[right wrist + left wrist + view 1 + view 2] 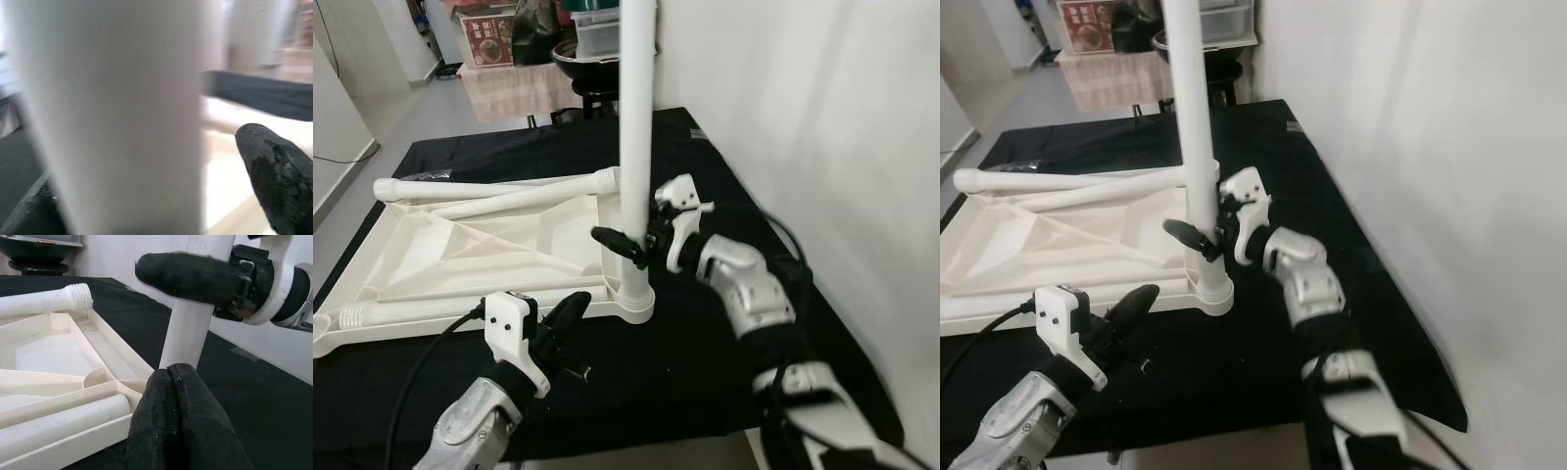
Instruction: Building children table
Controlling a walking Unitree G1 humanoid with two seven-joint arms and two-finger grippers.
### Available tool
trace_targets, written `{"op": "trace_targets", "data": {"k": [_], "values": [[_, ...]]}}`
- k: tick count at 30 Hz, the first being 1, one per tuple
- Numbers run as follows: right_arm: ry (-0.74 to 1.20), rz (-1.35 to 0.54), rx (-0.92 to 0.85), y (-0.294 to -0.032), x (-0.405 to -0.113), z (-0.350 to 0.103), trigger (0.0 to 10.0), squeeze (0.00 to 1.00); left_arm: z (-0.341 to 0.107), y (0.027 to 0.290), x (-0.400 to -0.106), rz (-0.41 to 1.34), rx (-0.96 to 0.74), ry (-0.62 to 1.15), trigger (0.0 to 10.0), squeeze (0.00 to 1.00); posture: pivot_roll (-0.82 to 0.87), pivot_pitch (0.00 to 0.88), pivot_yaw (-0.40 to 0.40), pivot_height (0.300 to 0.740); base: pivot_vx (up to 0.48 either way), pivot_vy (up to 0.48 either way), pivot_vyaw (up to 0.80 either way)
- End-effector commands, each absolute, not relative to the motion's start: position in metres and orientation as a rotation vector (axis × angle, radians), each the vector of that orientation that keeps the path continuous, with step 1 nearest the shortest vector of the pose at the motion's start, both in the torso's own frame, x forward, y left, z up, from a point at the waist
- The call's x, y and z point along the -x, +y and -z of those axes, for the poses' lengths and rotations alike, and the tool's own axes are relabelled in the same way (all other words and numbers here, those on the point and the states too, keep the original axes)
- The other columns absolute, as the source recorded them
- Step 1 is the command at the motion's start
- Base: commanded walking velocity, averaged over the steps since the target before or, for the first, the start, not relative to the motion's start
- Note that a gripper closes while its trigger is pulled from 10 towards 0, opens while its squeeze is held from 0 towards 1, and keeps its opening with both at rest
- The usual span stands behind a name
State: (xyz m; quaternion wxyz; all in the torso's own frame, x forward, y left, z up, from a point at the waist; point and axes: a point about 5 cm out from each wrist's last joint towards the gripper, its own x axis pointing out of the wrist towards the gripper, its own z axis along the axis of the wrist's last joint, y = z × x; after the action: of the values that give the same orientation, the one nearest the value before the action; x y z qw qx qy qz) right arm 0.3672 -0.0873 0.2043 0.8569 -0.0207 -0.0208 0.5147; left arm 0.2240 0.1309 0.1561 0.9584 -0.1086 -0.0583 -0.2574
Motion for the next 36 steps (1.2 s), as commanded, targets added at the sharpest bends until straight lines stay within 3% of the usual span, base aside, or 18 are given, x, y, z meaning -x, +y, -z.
{"op": "trace_targets", "data": {"k": [1,5,6,9,10,22,25,26,27,28,29,30,32,36], "values": [[0.011,-1.228,0.061,-0.08,-0.364,-0.194,10.0,0.0,-0.151,0.133,-0.222,0.508,0.207,-0.097,10.0,0.0,-0.07,0.045,0.031,0.74,0.0,0.0,0.0],[0.075,-1.308,0.064,-0.08,-0.366,-0.192,10.0,0.0,-0.15,0.132,-0.22,0.504,0.2,-0.096,10.0,0.0,-0.06,0.045,0.032,0.74,0.0,0.0,0.0],[0.09,-1.317,0.061,-0.081,-0.367,-0.191,4.7,0.0,-0.15,0.132,-0.219,0.503,0.2,-0.095,10.0,0.0,-0.05,0.046,0.033,0.74,0.0,0.0,0.0],[0.1,-1.32,0.057,-0.081,-0.368,-0.191,4.7,0.0,-0.15,0.132,-0.218,0.502,0.199,-0.095,10.0,0.0,-0.05,0.046,0.033,0.74,0.0,0.0,0.0],[0.113,-1.322,0.042,-0.084,-0.37,-0.191,0.0,0.0,-0.15,0.132,-0.216,0.501,0.197,-0.094,10.0,0.0,-0.05,0.047,0.035,0.74,0.0,0.0,0.0],[0.075,-1.265,0.042,-0.115,-0.373,-0.191,0.0,0.0,-0.151,0.132,-0.211,0.503,0.181,-0.091,10.0,0.0,-0.07,0.064,0.044,0.74,0.0,0.0,0.0],[0.066,-1.136,0.102,-0.129,-0.373,-0.184,0.0,0.0,-0.151,0.134,-0.208,0.496,0.18,-0.086,10.0,0.0,-0.09,0.083,0.035,0.74,0.0,0.0,0.0],[0.116,-0.877,0.141,-0.135,-0.377,-0.172,0.0,0.0,-0.151,0.137,-0.207,0.486,0.185,-0.083,10.0,0.0,-0.09,0.088,0.03,0.74,0.0,0.0,0.0],[0.109,-0.469,0.172,-0.147,-0.379,-0.164,0.0,0.0,-0.151,0.139,-0.206,0.479,0.19,-0.083,10.0,0.0,-0.09,0.088,0.03,0.74,0.0,0.0,0.0],[0.117,-0.401,0.164,-0.138,-0.359,-0.153,0.0,0.0,-0.151,0.141,-0.206,0.475,0.193,-0.084,10.0,0.0,-0.09,0.098,0.042,0.74,0.0,0.0,0.0],[0.117,-0.401,0.164,-0.138,-0.359,-0.153,0.0,0.0,-0.151,0.141,-0.206,0.475,0.193,-0.084,10.0,0.0,-0.09,0.098,0.042,0.74,0.0,0.0,0.0],[0.12,-0.426,0.139,-0.121,-0.338,-0.146,0.0,0.0,-0.151,0.142,-0.206,0.474,0.195,-0.084,10.0,0.0,-0.09,0.105,0.053,0.74,0.0,0.0,0.0],[0.1,-0.483,0.135,-0.106,-0.323,-0.143,0.0,0.0,-0.151,0.142,-0.208,0.482,0.19,-0.081,10.0,0.0,-0.13,0.095,0.077,0.74,0.0,0.0,0.0],[0.052,-0.572,0.181,-0.094,-0.327,-0.148,0.0,0.0,-0.149,0.141,-0.214,0.531,0.183,-0.07,10.0,0.0,-0.11,0.08,0.062,0.74,0.0,0.0,0.0]]}}
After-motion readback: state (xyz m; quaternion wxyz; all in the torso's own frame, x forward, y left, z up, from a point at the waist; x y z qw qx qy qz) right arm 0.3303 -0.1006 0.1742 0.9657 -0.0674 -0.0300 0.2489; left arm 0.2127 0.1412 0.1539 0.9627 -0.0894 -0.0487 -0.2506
